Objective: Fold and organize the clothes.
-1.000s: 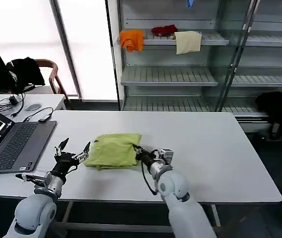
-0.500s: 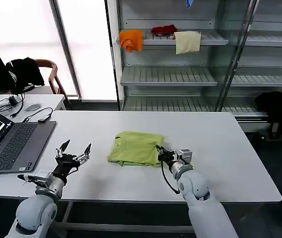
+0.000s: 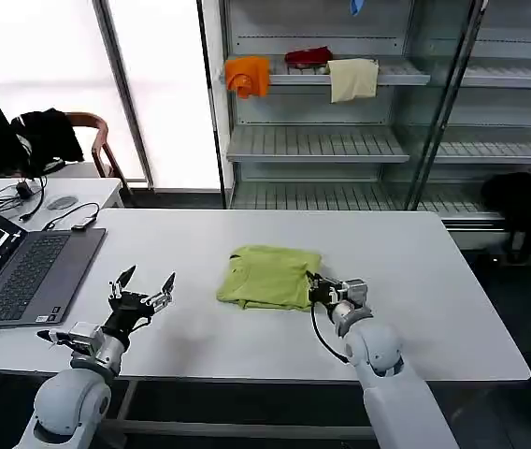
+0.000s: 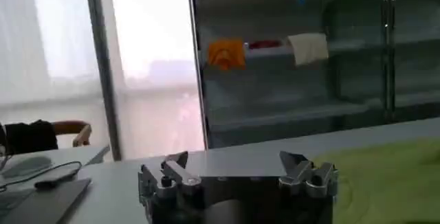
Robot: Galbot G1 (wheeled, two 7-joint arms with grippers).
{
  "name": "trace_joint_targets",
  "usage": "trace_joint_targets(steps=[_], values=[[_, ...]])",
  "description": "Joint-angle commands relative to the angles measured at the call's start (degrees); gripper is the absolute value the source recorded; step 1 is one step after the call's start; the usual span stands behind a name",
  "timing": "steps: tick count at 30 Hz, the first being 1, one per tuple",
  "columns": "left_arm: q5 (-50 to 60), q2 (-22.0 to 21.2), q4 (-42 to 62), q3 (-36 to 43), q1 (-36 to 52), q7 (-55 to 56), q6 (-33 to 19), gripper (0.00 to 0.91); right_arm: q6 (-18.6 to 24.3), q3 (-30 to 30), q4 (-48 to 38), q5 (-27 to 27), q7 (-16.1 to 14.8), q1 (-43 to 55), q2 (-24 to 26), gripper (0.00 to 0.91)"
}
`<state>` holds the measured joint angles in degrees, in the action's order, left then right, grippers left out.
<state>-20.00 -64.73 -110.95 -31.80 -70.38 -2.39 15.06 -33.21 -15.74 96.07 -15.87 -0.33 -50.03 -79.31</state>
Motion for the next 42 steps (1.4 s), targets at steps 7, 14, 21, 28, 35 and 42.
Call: trace_joint_targets(steps=[7, 14, 21, 28, 35, 42], values=[[0.01, -0.39, 0.08, 0.0, -0.24, -0.19, -0.19, 0.907, 2.56, -0.53, 1.83, 15.87, 0.56, 0.1, 0.83, 0.907], [-0.19, -0.8, -0.21, -0.03, -0.31, -0.37, -0.51, 0.907, 5.43, -1.73, 5.83, 19.76, 1.28, -1.77, 1.66, 0.907], [-2.67, -1.16, 0.76, -1.01, -0.84, -0.69, -2.8, 0.907, 7.16, -6.19, 9.59, 21.98, 2.5, -6.07, 6.91, 0.907], [-11.39, -1.81, 2.46, -1.98, -0.54, -0.63, -5.49, 0.907, 8.43, -16.77, 8.12, 13.66, 1.71, -8.99, 13.42, 0.907], [-15.72, -3.76, 3.59, -1.76, 0.99, 0.38, -6.62, 0.907, 7.68, -20.53, 8.7, 13.31, 1.65, -11.16, 14.35, 0.907], [-15.45, -3.91, 1.87, -1.81, 0.38, 2.49, -2.16, 0.907, 6.92, -21.22, 11.34, 12.58, -0.67, -13.22, 14.48, 0.907]])
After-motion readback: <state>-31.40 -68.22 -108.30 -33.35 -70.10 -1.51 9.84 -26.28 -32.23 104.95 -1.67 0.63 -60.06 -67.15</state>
